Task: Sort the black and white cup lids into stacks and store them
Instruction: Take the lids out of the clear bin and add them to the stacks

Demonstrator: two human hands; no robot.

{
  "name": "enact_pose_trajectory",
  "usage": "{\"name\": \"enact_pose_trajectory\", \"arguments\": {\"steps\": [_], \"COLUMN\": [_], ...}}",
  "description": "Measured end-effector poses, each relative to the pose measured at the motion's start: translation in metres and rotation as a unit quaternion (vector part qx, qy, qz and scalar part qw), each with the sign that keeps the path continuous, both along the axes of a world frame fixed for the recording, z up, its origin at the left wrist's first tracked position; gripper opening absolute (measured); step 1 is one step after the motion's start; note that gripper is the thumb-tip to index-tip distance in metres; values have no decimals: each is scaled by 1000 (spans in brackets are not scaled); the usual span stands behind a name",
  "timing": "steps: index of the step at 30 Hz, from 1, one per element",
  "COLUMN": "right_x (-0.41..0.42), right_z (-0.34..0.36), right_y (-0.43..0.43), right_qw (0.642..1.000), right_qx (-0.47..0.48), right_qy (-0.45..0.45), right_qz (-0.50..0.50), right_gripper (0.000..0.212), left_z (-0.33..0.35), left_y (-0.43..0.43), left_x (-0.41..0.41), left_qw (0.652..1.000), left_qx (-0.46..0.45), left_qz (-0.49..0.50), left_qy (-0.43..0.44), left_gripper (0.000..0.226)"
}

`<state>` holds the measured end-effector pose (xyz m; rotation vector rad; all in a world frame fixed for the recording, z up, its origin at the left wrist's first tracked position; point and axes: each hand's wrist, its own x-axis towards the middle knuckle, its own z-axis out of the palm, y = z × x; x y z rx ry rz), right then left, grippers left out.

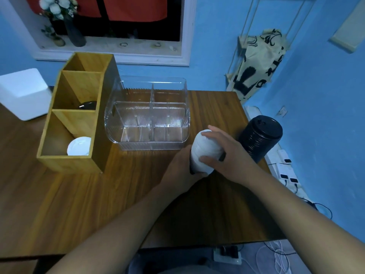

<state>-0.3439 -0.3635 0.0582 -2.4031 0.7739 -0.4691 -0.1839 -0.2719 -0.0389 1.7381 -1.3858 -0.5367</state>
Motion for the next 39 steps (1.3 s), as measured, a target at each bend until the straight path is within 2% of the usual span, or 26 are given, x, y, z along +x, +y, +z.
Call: {"name": "enact_pose_trajectory", "arguments": {"steps": [3,6,18,25,30,35,39], "right_x": [9,16,26,18,12,-5,-43], "right_z": [-1,-2,3,2,2,6,11], "right_y": [2,2,-10,-7,-13,-12,1], "right_qw": [999,998,1000,997,994,997,996], "right_qx": [24,16,21,60,62,25,-39], "right_qy": [-45,-46,10,-47,-74,-71,-77], "right_qz": [-20,-29,-7,-27,-43,-31,-17], "right_gripper": [37,33,38,41,43,50,52], "left_z": [-3,-6,-1,5,8,5,6], "left_y": [1,1,-1,-2,-7,3,39], "left_x": [-1,-2,-4,-5,-6,-8,-24], "left_qw": [1000,1000,995,996,996,993,987], "left_qx": [1,7,-3,5,5,49,69], "left_qz": [6,9,8,18,36,56,86], "left_qy": [-10,-16,-96,-87,-79,-94,-114], "left_gripper": [83,80,88,101,86,103,102]}}
